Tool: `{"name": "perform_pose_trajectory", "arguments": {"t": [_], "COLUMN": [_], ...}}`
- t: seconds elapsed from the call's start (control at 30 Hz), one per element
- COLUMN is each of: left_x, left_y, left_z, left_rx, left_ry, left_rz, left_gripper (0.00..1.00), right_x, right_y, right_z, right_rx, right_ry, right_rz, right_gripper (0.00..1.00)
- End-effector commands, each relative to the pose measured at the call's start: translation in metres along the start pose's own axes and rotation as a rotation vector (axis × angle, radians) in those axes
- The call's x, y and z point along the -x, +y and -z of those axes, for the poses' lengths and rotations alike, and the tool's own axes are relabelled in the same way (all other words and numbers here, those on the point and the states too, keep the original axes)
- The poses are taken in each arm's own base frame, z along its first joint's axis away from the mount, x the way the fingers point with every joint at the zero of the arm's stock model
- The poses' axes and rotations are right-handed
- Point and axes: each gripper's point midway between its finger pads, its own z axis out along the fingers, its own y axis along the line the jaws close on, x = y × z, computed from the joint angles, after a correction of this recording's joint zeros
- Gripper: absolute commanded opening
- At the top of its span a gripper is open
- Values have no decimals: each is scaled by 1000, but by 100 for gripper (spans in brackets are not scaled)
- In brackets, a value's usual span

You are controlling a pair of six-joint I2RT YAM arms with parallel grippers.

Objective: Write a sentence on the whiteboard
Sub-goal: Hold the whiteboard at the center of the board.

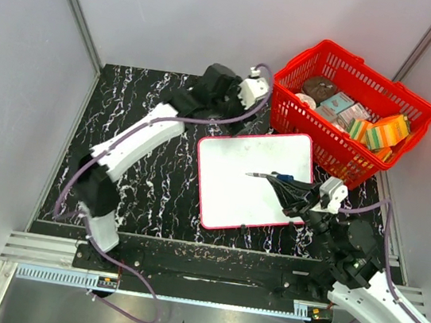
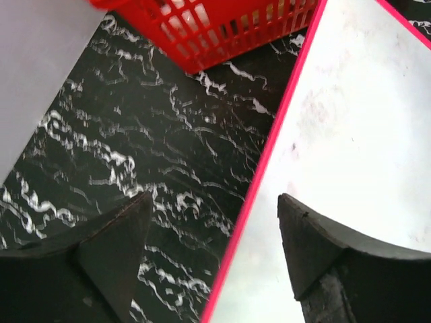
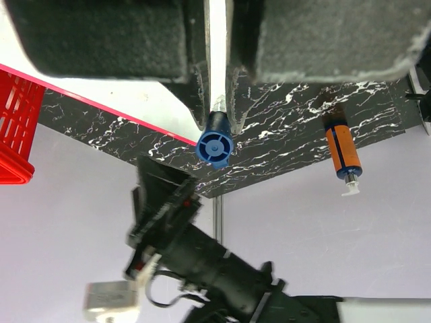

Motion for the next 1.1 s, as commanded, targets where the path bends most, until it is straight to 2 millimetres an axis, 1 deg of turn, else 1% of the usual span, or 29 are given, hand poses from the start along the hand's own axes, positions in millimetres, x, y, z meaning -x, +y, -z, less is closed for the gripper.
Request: {"name": "perform_pose_trajectory", "arguments": {"t": [0.0,0.03,0.07,0.1,0.13,0.17,0.2,0.23,0.27,0.3,0.33,0.37,0.4,0.43,0.47,0.5,0.53,0.57,0.6,0.63,0.7,0.77,0.8,0.9,1.07], "left_x": [17,31,21,-7,-4,-15,-47,-41,-48,-77,-70,-76,-80,-92,-96,-101,-98,-110,-113,-112,-122,-128,-133,-140,-142], "left_y": [21,26,27,20,21,22,12,14,12,2,1,-8,-12,-17,-24,-27,-27,-41,-43,-42,-43,-44,-44,-44,-42], "left_z": [61,88,94,89,108,114,105,122,127,118,126,127,126,121,120,118,118,116,116,115,109,104,100,92,81], "left_rx": [162,196,193,182,201,202,185,193,151,119,99,23,-6,-31,-90,-115,-140,-226,-248,-257,-255,-260,-259,-267,-298], "left_ry": [-159,-248,-262,-227,-288,-299,-257,-330,-357,-324,-390,-400,-408,-404,-404,-405,-453,-447,-465,-486,-455,-442,-427,-408,-403], "left_rz": [128,154,226,273,296,369,421,444,517,567,573,622,638,657,684,710,696,738,747,742,754,768,777,785,785], "left_gripper": [80,82,84,84,85,86,87,87,88,89,89,89,89,89,89,89,89,88,88,88,87,87,87,87,84], "right_x": [5,4,3,3,3,2,2,2,0,1,-1,-2,-2,-2,-3,-3,-4,-4,-4,-3,-7,-7,-10,-8,-5], "right_y": [0,1,0,1,0,0,1,1,1,1,1,1,1,1,1,1,1,-3,-6,-15,-26,-35,-36,-37,-36], "right_z": [3,3,3,3,4,4,4,4,5,5,6,6,6,7,7,7,7,7,6,6,3,1,-1,-4,-7], "right_rx": [-6,-5,-6,-5,-6,-6,-5,-5,-3,-5,-5,-5,-5,-6,-6,-6,-6,-32,-50,-110,-173,-231,-239,-243,-237], "right_ry": [-14,-14,-13,-13,-11,-8,-8,-7,-4,-7,-2,-2,-2,-2,-1,-2,1,-1,-5,-10,-1,2,13,-3,-24], "right_rz": [-12,-17,-20,-20,-23,-24,-25,-26,-27,-27,-32,-34,-36,-38,-38,-40,-41,-44,-51,-80,-99,-116,-118,-127,-130], "right_gripper": [0,0,0,0,0,0,0,0,0,0,0,0,0,0,0,0,0,0,0,0,0,0,0,0,0]}}
